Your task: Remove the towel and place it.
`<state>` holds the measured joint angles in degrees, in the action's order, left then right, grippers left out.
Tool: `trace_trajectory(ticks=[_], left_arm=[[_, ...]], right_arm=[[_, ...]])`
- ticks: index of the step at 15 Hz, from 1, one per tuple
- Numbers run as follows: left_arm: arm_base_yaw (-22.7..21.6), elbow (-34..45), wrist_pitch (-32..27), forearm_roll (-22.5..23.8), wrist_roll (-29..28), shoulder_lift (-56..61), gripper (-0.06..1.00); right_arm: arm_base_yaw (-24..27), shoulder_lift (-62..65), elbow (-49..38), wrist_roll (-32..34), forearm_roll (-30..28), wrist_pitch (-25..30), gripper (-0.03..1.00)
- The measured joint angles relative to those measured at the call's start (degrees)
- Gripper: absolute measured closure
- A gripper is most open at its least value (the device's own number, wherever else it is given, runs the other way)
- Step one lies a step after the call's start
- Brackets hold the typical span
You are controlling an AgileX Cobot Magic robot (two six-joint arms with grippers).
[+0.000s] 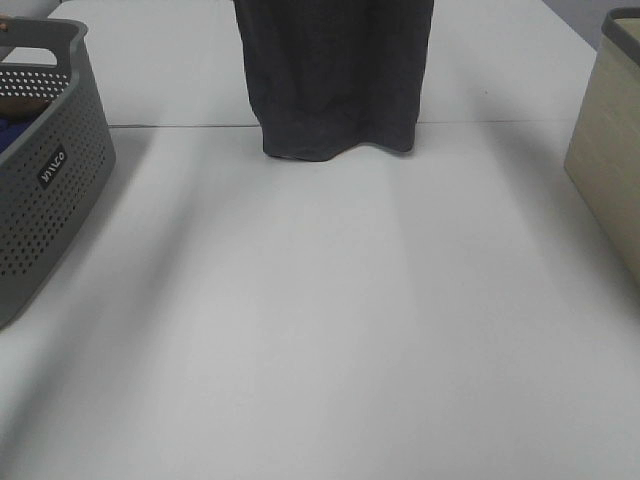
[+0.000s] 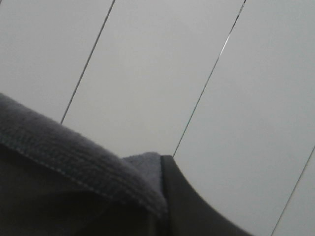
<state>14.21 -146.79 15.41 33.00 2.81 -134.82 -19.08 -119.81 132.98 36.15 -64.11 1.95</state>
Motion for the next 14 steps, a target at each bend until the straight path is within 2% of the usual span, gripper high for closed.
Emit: trace_trajectory(ticks=[3,8,13,14], left_arm=[[-1.3,-1.9,0.7,-0.6,0.1,-1.7,0.94],[-1.5,-2.2,0.7,0.5,0.6,-1.7,0.94],[-1.5,-2.2,-0.6,1.3,2.3,-1.7,0.94],[-1.4,-2.2,-3.3,1.3,2.3,-1.7,0.94]], right_arm=[[0.1,-1.9,0.4,0.1,1.3,-2.5,0.96],[0.2,-3.0,0.4,0.1,2.8,-2.6,0.96],[0.2,-3.0,0.4,0.1,2.9,0.4,0.96],[0.1,-3.0,0.4,0.1,5.8,1.0,0.96]])
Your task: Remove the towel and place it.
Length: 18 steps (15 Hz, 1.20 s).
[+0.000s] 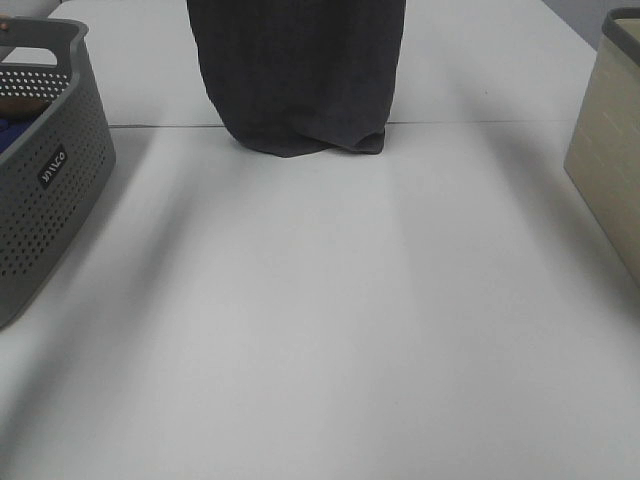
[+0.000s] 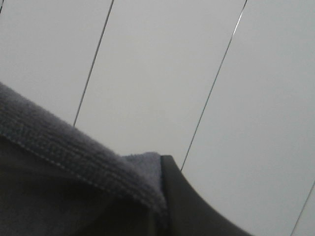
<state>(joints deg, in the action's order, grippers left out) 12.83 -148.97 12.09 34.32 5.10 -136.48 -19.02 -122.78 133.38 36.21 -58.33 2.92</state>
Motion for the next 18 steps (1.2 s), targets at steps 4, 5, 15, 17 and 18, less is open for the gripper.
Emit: trace_trajectory(ticks=[4,5,15,17,18], left_arm=[[1.5,0.0,-10.2,-1.0,-1.9,0.2,0.94],[2.1,0.0,-13.0,-1.4,-2.1,0.3,0.94],[7.5,-0.2,-79.8,-25.9,5.4,9.9,0.94],[7.5,0.3,-80.6,-28.0,5.7,9.9,0.94],[7.5,0.5,-80.7,-28.4,5.7,9.9,0.94]], right_arm=[[-0.6,0.1,0.0,-2.2,16.1,8.5,0.96],[-0.7,0.6,0.0,-6.0,21.5,13.3,0.96],[-0.8,10.0,0.0,-38.1,56.4,60.9,0.96],[-0.8,10.4,0.1,-39.1,56.6,65.5,0.96],[-0.8,10.5,-0.1,-39.3,56.6,65.8,0.96]])
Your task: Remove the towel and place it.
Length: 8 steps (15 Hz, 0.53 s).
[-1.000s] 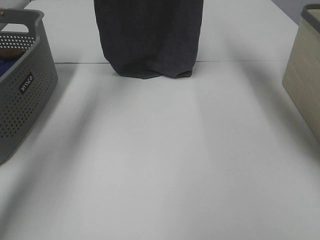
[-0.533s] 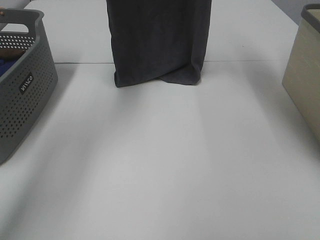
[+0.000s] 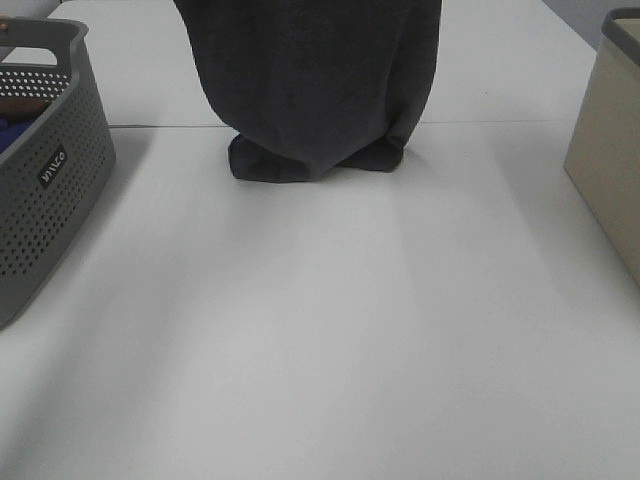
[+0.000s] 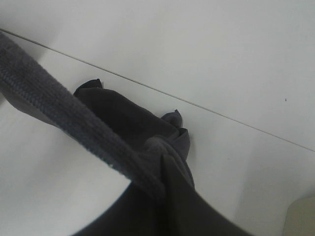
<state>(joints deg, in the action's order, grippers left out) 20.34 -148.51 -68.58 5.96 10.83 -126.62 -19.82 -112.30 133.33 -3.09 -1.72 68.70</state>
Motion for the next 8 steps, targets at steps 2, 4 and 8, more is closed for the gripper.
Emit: trace_trajectory(ticks=[2,4,8], left_arm=[[-0.1,0.6,-0.4,-0.5,0.1,0.5,0.94],[-0.1,6.0,-0.4,-1.5,0.2,4.2,0.94],[0.3,33.9,0.6,-7.2,1.3,23.9,0.94]], right_arm=[[0.0,1.3,-2.1,-0.2,0.7,0.2,0.96],[0.0,4.4,-6.5,-0.2,1.7,0.1,0.96],[-0.2,15.8,-20.6,-0.3,4.4,-0.2,0.96]])
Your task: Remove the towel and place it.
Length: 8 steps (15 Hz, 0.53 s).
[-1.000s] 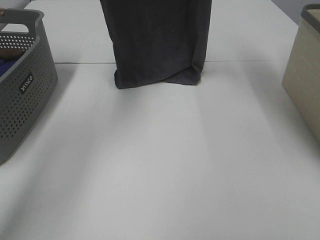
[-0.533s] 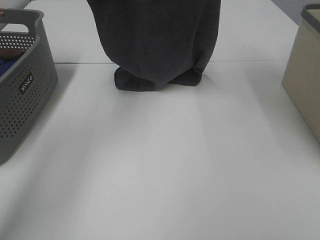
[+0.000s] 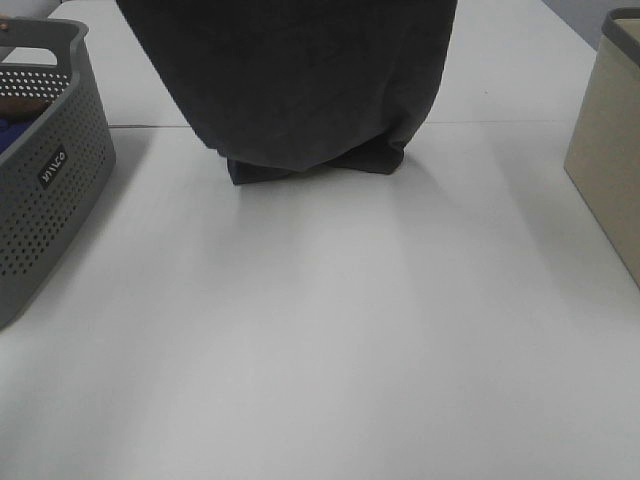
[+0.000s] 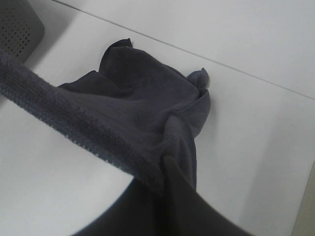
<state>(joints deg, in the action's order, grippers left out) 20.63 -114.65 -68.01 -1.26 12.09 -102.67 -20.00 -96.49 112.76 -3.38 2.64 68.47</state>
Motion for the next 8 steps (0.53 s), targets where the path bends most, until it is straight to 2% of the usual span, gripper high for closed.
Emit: trace_trajectory(ticks=[5,8], left_arm=[[0.4,20.5,1.8,-8.5,3.8,14.5,0.94],[0.5,27.7,2.1,-11.9,4.2,18.9,0.94]], right_arm=[[-0.3,13.5,-16.3,0.3,3.0,-0.1,0.96],[-0.5,19.4,-22.6,1.8,4.6,-0.1,0.96]])
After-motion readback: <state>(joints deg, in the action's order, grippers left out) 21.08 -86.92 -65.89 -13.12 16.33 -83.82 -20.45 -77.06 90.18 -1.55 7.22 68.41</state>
